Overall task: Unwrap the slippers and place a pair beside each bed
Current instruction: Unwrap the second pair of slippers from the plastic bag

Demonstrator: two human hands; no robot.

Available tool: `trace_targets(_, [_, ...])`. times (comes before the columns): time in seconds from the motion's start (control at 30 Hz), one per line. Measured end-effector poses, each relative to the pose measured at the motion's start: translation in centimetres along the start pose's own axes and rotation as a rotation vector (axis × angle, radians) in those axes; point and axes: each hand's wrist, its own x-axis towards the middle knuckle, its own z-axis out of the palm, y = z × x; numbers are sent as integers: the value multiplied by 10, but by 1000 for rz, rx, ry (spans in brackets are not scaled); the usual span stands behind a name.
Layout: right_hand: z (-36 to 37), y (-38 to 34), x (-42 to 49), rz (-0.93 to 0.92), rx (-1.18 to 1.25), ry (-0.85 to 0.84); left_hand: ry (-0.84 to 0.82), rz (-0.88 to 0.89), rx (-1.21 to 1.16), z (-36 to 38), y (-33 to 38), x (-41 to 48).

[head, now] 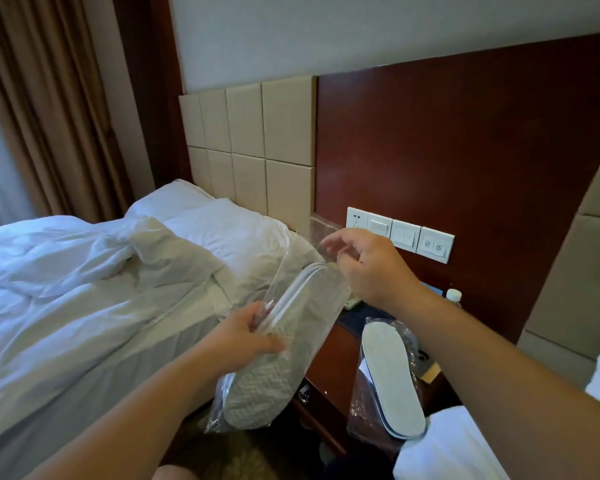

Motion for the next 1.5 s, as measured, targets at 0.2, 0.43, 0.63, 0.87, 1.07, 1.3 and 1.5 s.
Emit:
trace_targets(0.2, [-9,0,-1,82,30,-248,-64,10,62,-6,3,-11])
trace_targets(0.43, [-22,-4,-3,174,324,-395,-52,-8,9,-17,7,-19])
trace_targets(0.63, [-20,-3,5,174,68,-300,-104,7,92,-25,16,-27])
trace_targets(0.87, [-19,-4,8,134,-46,-515,-121,66,279,-31,24,-27])
trace_targets(1.07, [-21,-2,1,221,16,-728,-225,24,283,-42,33,-27])
trace_targets(1.3, [-19,5,-4,343,148,-666,-165,48,343,-51,37,-23])
trace_targets(1.5, [-23,21,-9,508,461,-440,562,203,360,-58,33,-18])
